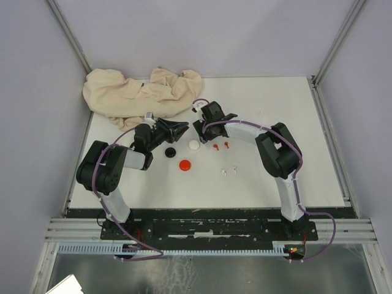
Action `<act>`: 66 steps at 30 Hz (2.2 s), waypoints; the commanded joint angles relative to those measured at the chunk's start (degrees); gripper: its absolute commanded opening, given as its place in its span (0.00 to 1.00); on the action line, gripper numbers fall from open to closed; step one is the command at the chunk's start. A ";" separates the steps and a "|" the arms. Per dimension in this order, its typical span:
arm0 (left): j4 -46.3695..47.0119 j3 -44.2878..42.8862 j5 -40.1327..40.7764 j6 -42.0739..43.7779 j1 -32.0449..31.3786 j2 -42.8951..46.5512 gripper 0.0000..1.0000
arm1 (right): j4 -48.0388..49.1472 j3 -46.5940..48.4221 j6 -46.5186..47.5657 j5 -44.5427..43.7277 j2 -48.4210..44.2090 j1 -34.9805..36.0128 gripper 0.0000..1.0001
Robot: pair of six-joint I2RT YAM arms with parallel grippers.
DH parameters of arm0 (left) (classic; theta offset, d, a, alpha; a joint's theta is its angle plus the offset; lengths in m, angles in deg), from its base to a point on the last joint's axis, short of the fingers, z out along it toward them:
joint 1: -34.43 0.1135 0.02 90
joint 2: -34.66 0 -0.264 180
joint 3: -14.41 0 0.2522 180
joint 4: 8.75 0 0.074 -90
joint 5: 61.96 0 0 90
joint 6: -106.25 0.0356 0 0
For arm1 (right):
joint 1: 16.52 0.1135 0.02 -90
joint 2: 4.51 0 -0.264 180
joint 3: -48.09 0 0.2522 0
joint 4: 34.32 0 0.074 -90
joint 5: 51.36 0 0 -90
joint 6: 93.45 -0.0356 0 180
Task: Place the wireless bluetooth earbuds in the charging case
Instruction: Pick up the charging case at the center of the board, then close the charging case.
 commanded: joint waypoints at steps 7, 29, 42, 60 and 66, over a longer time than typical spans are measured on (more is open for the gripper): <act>-1.10 -0.87 -2.26 5.26 0.87 1.15 0.39 | 6.49 -1.48 1.50 -1.45 -3.01 -0.23 0.38; -1.86 -2.38 -5.07 6.88 0.24 -1.16 0.50 | 21.59 -16.49 3.54 9.94 -21.72 -0.18 0.33; -1.31 -3.95 -5.08 6.51 -0.83 -2.31 0.51 | 20.95 -16.84 3.87 15.82 -22.43 0.84 0.32; 0.78 -4.74 -4.90 5.39 -2.02 -3.20 0.46 | 19.95 -15.30 4.23 17.11 -20.55 1.76 0.31; 1.49 -4.55 -4.98 5.17 -2.13 -3.03 0.38 | 19.38 -14.79 4.32 17.13 -20.08 1.79 0.31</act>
